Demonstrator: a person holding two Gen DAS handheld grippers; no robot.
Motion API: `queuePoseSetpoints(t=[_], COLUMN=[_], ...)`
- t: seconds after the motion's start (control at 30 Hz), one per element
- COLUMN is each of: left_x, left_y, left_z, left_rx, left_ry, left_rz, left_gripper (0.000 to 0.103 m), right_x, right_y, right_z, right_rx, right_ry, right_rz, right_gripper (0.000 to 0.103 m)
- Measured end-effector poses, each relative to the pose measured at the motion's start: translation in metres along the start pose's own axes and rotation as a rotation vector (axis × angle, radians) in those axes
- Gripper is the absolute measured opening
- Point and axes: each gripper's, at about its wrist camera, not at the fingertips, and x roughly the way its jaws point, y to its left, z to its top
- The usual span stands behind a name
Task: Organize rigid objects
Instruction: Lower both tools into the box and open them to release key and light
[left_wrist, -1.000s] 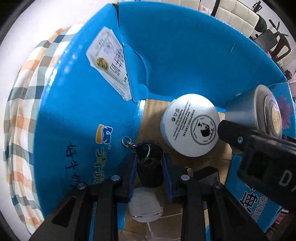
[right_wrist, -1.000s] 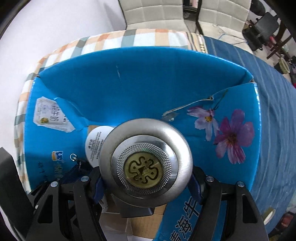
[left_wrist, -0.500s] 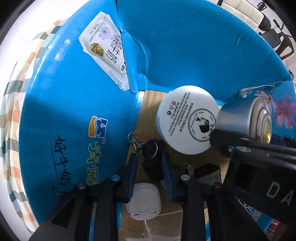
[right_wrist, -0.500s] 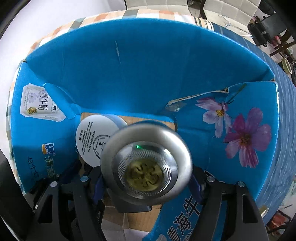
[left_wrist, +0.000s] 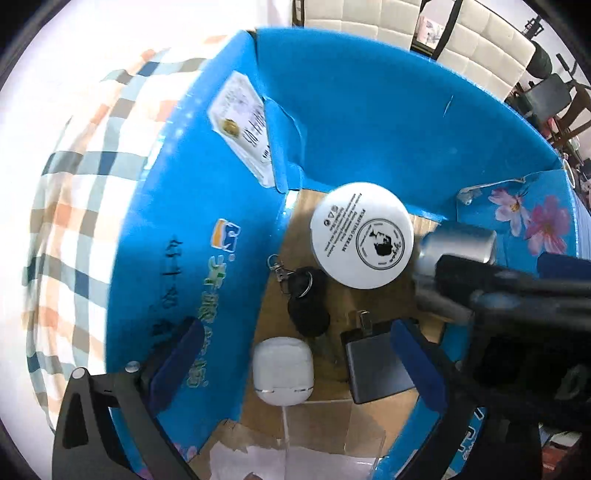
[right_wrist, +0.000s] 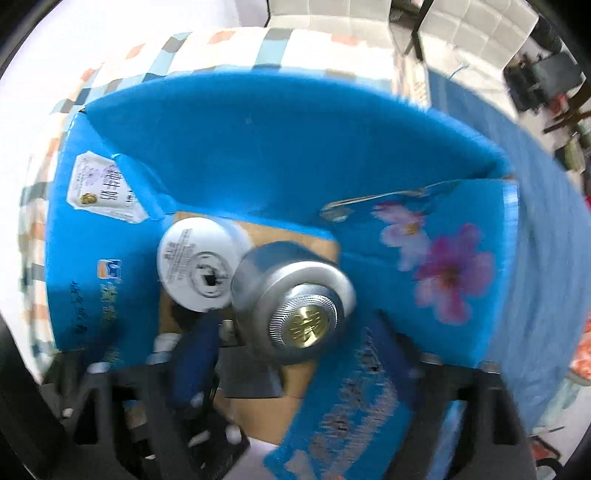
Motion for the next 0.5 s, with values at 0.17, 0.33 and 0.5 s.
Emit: queuePoseSetpoints(t=[0.17,0.33,0.5], left_x=[-0.011,-0.029,-0.059], left_y=[0.005,0.01,0.016], left_z=[-0.006,-0.024,-0.053], left_rx=[-0.013,-0.022,-0.023], left_ry=[-0.026,-0.064,-0.146], left_rz=[0.022,0.053,0.103], left_gripper=[0.103,0.103,0.103], right_x=[-0.019,-0.03,-0.035], right_y=[-0.012,-0.009,-0.009], right_z=[-0.003,-0.025,-0.055], right_rx=[-0.019,-0.038,-0.046], right_ry=[-0.024,-0.046,-0.063], right_rz=[0.014,0.039,0.097], right_gripper=[0.103,0.103,0.103])
